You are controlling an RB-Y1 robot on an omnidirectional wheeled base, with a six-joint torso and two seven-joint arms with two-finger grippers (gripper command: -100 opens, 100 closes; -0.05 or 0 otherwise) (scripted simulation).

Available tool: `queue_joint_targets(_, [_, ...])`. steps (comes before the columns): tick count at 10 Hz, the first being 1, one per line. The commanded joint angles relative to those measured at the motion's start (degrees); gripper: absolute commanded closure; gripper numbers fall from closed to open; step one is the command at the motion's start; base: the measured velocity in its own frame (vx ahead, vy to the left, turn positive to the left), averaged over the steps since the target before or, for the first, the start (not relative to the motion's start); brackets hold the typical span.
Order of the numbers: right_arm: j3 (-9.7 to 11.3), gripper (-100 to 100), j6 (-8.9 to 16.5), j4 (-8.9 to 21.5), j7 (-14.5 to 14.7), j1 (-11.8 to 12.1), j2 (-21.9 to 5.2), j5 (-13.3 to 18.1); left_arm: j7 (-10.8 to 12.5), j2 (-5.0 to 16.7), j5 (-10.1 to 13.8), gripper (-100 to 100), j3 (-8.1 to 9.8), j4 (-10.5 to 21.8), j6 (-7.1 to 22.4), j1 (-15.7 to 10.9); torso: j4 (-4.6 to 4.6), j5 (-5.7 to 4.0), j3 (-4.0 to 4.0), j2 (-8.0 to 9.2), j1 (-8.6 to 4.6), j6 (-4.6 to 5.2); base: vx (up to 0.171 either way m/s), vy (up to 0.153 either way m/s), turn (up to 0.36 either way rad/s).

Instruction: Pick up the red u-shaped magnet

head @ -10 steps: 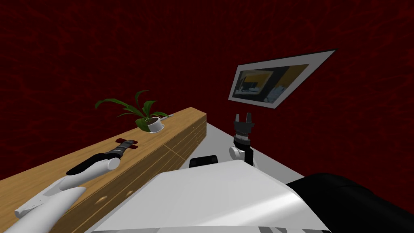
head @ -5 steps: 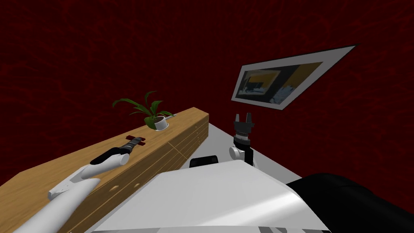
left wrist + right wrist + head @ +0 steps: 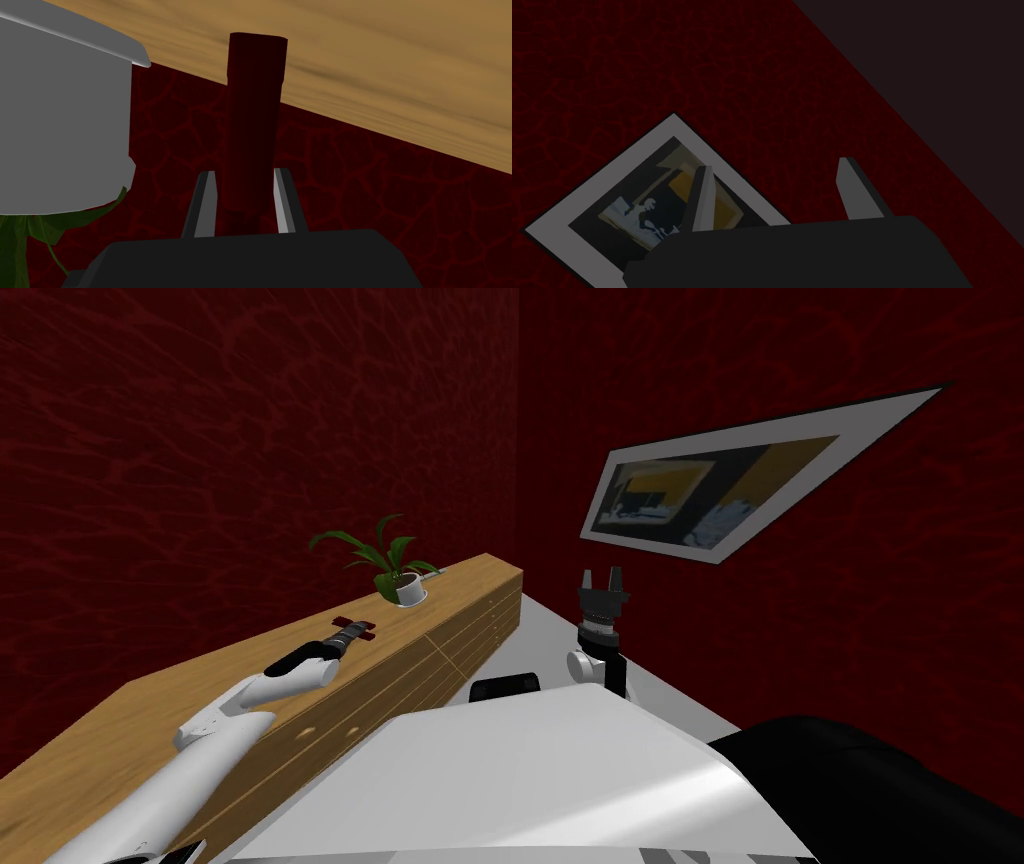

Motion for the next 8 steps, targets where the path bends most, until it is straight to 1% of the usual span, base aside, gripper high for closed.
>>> queue_joint_targets(1, [0.0, 0, 0.0, 0.0, 0.0, 0.0, 0.0, 0.0, 2.9, -1.1, -2.9, 100, -2.86, -2.3, 2.5, -2.6, 0.00, 0.00, 0.00, 0.00, 0.00, 0.00, 0.002, 0.042, 0.301])
queue_joint_targets(2, [0.0, 0, 0.0, 0.0, 0.0, 0.0, 0.0, 0.0, 4.3, -1.1, -3.8, 100, -3.41, -2.3, 2.5, -2.6, -0.01, 0.00, -0.02, -0.04, 0.10, -0.08, 0.006, 0.045, 0.218])
queue_joint_targets(3, [0.0, 0, 0.0, 0.0, 0.0, 0.0, 0.0, 0.0, 5.9, -1.1, -4.8, 100, -3.41, -2.3, 2.5, -2.6, -0.04, 0.07, -0.06, -0.07, 0.18, -0.04, 0.004, 0.022, 0.012])
queue_joint_targets(5, [0.0, 0, 0.0, 0.0, 0.0, 0.0, 0.0, 0.0, 6.1, -1.1, -7.5, 100, -3.41, -2.3, 2.5, -2.6, -0.06, 0.09, -0.08, -0.09, 0.12, 0.02, 0.000, 0.003, -0.016])
queue_joint_targets(6, [0.0, 0, 0.0, 0.0, 0.0, 0.0, 0.0, 0.0, 8.9, -2.0, -9.5, 100, -6.31, -4.5, 4.9, -5.2, -0.06, 0.07, -0.08, -0.09, 0.09, 0.00, 0.003, 0.042, 0.338])
queue_joint_targets(7, [0.0, 0, 0.0, 0.0, 0.0, 0.0, 0.0, 0.0, 10.3, -2.0, -11.2, 100, -6.78, -4.5, 4.9, -5.2, -0.05, 0.05, -0.08, -0.12, 0.15, -0.07, 0.009, 0.046, 0.203])
queue_joint_targets(8, [0.0, 0, 0.0, 0.0, 0.0, 0.0, 0.0, 0.0, 12.0, -2.0, -13.2, 100, -6.78, -4.5, 4.9, -5.2, -0.09, 0.11, -0.09, -0.11, 0.21, -0.05, 0.004, 0.022, -0.007])
